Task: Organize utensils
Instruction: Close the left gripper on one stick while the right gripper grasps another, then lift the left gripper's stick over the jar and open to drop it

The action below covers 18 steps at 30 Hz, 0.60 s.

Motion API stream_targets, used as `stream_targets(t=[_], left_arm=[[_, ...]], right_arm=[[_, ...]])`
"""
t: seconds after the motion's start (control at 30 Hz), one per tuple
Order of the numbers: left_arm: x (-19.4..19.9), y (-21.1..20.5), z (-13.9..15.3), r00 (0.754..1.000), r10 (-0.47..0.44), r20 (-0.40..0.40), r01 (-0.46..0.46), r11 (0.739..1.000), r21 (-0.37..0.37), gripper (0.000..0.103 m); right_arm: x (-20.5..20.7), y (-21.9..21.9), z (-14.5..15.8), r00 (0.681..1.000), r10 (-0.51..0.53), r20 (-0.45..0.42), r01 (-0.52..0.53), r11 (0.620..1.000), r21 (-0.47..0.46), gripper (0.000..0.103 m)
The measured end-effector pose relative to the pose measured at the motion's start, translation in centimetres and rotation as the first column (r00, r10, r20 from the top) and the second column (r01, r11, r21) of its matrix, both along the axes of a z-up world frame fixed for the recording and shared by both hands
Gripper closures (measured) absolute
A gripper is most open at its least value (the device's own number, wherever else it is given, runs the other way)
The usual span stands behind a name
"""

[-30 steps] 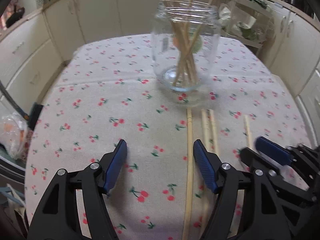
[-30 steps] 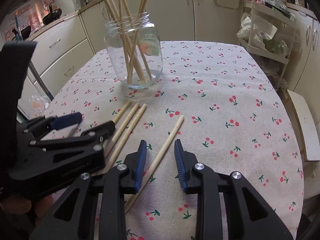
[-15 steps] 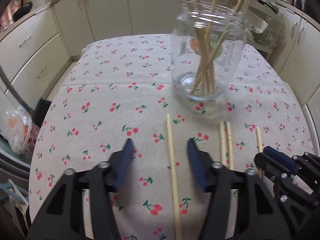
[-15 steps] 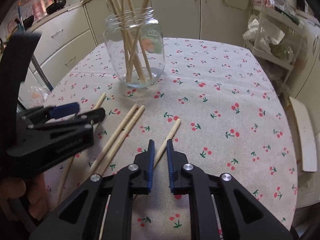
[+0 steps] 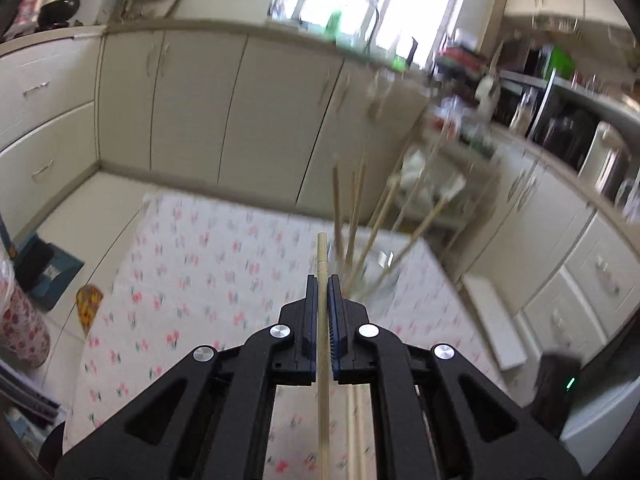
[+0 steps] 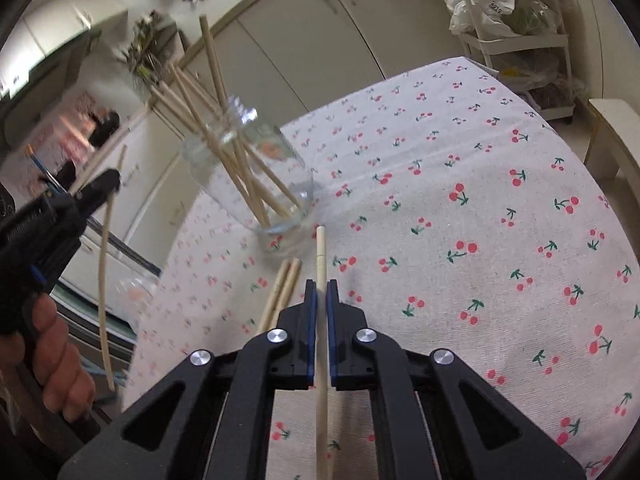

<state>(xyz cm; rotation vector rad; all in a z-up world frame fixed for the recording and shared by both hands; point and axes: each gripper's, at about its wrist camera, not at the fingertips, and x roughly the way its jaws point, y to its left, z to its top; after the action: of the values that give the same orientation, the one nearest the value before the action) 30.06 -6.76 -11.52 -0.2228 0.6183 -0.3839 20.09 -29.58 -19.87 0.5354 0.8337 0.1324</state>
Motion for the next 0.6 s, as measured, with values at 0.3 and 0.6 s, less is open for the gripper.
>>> stream_targets(t=[0.3,0.6], left_arm=[[2.8,-1.2,5.8,0.975,0.076,0.208,-0.045,0.988,-0.149,0.098],[5.3,-3.3,7.6,0.934,0.161,0.318,-0.107,0.978,-0.180,0.098]], right_arm=[[-0.5,-0.6,2.2,0.990,-0.048,0.129,0.039,0.997,0.072,0.097],[-0.5,-1.0,1.3,0.986,-0.053,0.155,0.040,0.995,0.086,0.097]])
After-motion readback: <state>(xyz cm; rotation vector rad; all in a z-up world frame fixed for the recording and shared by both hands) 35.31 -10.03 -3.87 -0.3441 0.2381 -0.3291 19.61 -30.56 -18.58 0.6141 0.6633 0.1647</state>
